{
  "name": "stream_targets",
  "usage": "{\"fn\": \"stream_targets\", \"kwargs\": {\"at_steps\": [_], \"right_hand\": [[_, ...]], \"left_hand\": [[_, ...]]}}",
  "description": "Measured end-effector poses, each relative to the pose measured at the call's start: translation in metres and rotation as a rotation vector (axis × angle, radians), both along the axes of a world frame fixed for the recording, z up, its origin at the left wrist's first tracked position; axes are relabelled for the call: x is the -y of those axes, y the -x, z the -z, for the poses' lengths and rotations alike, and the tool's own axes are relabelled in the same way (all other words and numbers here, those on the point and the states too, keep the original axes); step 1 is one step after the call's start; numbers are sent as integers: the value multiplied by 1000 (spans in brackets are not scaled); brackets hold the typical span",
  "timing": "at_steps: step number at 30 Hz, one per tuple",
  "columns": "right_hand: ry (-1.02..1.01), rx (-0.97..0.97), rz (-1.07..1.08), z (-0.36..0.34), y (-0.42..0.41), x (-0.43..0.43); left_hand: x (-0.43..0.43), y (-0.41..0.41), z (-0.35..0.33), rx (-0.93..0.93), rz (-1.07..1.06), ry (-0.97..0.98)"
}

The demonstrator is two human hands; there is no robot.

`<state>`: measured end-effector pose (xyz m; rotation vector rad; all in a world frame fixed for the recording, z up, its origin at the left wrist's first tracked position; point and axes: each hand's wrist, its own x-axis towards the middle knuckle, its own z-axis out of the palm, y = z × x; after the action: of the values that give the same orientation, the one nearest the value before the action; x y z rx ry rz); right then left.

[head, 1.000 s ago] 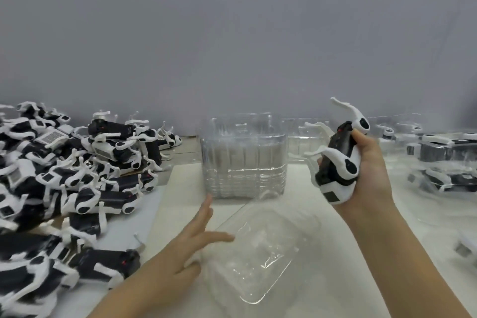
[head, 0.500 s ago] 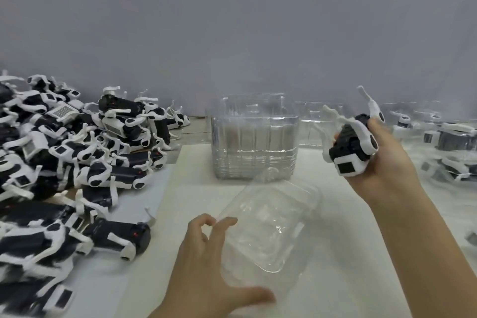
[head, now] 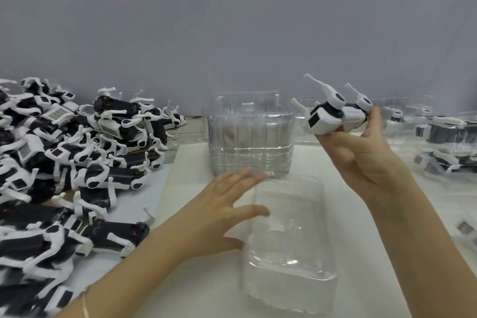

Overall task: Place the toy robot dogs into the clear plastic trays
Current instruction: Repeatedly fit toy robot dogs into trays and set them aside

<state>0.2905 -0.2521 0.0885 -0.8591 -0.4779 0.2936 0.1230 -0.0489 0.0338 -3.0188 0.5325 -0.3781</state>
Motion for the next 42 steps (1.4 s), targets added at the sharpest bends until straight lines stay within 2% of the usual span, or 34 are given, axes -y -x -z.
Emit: {"fn": "stream_targets", "kwargs": {"at_steps": [2,4,7,8,12,14,18,20,23,25,27,29,31,34,38,40,42], "right_hand": [[-16,60,2,3,4,-7],[-119,19,32,5,8,-15],[-211,-65,56,1,14,-18],[-187,-75,64,-1,15,-18],[-54,-66,70,-6,14,-12],[47,13,63,-7,15,-11],[339,165,73,-8,23,-14],[421,232,138,-8,29,-18],[378,349,250,-7,33,-18],[435,436,260,-8,32,-16],[562,532,259,-7,31,-15],[539,533,236,-8,34,-15],[476,503,200,-8,36,-15],[417,467,215,-10,34,-12],[317,483,153,-14,30,-5],[334,503,153,-14,29,-4],[360,519,177,-11,27,-5]], "left_hand": [[3,-13,3,0,95,-35],[12,-17,5,80,143,3],[29,-17,5,165,56,37],[34,-18,3,199,9,116],[44,-30,-29,368,-69,744],[44,-46,-56,336,-48,979],[44,-74,-100,141,46,1165],[49,-80,-103,100,23,1246],[57,-83,-94,248,-100,1454],[57,-82,-89,332,-176,1649],[53,-77,-88,214,-214,1807],[48,-72,-83,-17,-129,1814],[38,-61,-76,-144,-41,1681],[11,-22,-59,-96,-100,1389],[-7,39,-4,28,-386,1028],[-4,51,23,2,-481,1009],[-4,54,44,-33,-531,1123]]}}
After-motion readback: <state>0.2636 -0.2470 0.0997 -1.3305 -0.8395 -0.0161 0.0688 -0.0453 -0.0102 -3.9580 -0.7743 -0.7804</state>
